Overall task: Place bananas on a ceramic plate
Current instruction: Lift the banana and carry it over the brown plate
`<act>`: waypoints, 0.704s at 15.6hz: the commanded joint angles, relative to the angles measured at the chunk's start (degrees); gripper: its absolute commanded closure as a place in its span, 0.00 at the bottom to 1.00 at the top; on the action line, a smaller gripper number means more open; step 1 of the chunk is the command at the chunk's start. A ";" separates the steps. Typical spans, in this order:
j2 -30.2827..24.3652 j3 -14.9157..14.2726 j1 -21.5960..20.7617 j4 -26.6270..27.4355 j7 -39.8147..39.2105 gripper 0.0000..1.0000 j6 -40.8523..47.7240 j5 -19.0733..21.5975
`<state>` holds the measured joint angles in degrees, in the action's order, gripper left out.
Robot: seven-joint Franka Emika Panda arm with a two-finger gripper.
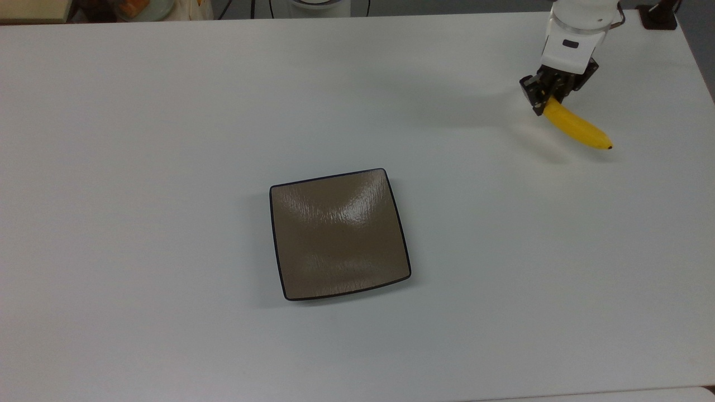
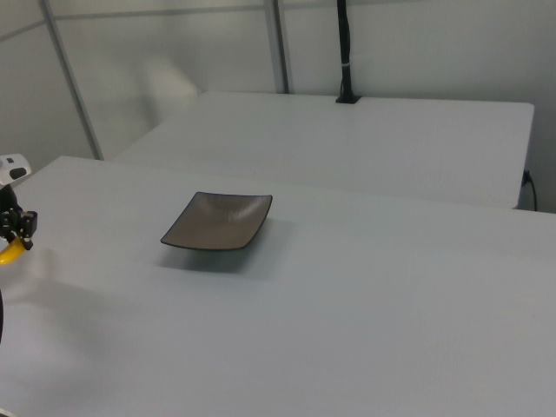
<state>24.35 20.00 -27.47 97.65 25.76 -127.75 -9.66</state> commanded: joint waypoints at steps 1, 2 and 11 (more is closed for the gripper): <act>-3.60 -0.57 1.62 1.14 -5.45 0.71 5.66 -0.80; -4.04 -0.66 2.24 1.14 -6.68 0.71 6.28 -0.89; -5.63 -7.42 4.17 0.09 -13.01 0.71 7.34 -3.26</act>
<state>20.10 14.85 -23.49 97.52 15.60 -121.71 -12.03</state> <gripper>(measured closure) 0.678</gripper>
